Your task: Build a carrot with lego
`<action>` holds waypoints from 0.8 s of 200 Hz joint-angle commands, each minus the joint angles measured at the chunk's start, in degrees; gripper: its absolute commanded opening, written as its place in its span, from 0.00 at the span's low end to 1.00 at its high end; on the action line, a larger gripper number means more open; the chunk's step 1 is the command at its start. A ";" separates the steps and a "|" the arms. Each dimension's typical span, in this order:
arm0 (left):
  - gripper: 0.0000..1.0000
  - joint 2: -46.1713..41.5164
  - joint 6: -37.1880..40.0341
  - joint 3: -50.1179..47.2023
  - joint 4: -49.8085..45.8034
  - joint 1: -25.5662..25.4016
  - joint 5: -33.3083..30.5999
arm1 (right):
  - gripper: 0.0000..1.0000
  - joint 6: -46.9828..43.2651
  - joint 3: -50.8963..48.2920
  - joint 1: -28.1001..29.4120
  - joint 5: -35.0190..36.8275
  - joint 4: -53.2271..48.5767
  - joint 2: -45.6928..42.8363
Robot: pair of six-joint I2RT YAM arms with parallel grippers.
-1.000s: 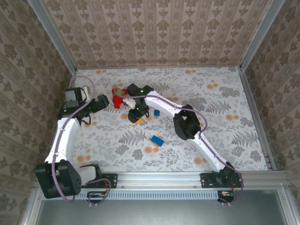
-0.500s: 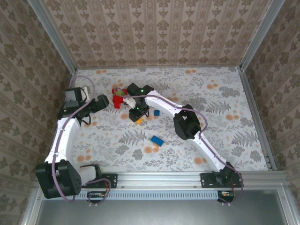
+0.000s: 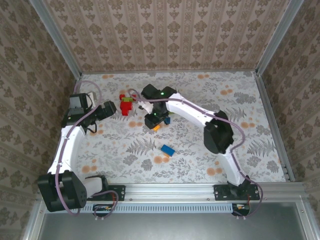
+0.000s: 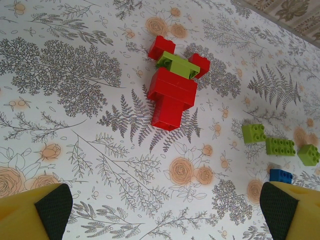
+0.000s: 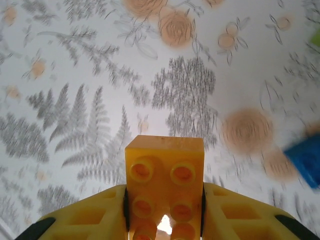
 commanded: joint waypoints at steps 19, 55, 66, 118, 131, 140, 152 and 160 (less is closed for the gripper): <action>1.00 -0.52 0.97 1.44 -0.62 -0.26 0.45 | 0.36 1.85 -16.69 2.82 4.33 2.61 -14.42; 1.00 -0.27 0.99 1.33 -0.62 -0.69 0.38 | 0.36 2.65 -27.32 3.87 4.66 6.44 -23.03; 1.00 -0.19 1.00 1.35 -0.71 -0.71 0.13 | 0.36 2.58 -29.33 3.87 4.49 7.24 -24.57; 1.00 0.25 1.19 1.61 -1.28 -1.24 -0.58 | 0.35 0.60 -35.13 4.00 4.02 9.68 -25.64; 1.00 0.34 1.21 1.54 -1.28 -1.23 -0.71 | 0.35 0.32 -35.93 3.90 3.70 10.19 -25.46; 1.00 0.42 1.24 1.58 -1.32 -1.27 -0.84 | 0.35 0.15 -36.33 4.03 3.37 10.53 -25.41; 1.00 0.52 1.27 1.66 -1.41 -1.29 -0.86 | 0.35 -0.15 -36.92 3.97 2.74 11.00 -25.39; 1.00 0.53 1.28 1.79 -1.49 -1.28 -0.89 | 0.35 -0.29 -37.19 4.03 2.28 11.22 -25.45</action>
